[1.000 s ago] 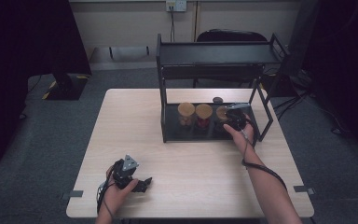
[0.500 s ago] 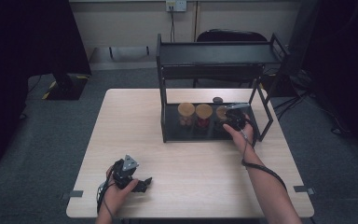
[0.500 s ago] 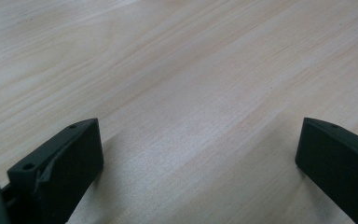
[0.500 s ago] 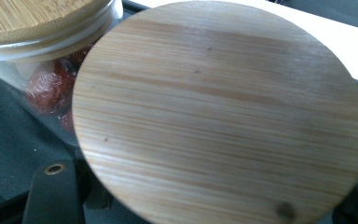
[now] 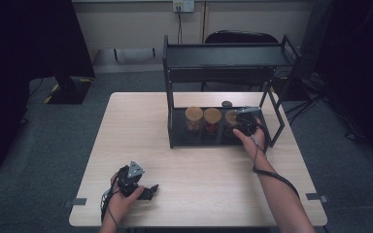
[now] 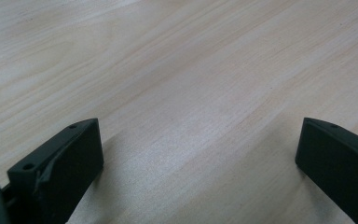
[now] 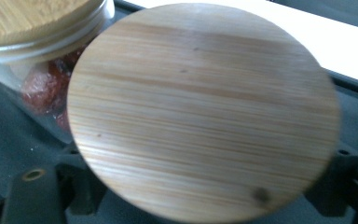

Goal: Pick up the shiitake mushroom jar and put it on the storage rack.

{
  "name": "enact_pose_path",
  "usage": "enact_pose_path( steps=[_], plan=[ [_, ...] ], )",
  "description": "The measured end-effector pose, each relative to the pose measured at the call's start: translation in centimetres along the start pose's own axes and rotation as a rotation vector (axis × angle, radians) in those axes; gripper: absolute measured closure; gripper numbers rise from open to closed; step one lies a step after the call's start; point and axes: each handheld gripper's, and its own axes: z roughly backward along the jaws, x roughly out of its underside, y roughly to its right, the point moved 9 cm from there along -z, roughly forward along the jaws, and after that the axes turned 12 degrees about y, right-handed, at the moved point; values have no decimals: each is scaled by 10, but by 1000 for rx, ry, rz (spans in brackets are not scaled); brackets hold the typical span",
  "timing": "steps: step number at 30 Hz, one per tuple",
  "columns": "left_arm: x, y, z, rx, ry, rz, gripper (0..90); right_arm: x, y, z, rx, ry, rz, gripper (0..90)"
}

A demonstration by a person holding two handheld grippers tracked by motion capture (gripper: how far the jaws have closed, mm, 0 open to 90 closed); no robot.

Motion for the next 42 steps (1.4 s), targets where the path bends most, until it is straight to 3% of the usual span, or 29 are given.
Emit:
enact_pose_path(
  steps=[12,22,28,42],
  plan=[
    [0,0,0,0,-1,0,3,0,3,8,2,-26,-17,65],
    [0,0,0,0,0,0,3,-2,-1,11,-19,-10,-37,23],
    [0,0,0,2,0,-1,3,-3,-4,15,-32,-4,-45,23],
    [0,0,0,3,0,-2,3,0,-2,21,-3,9,-38,24]
  ],
)
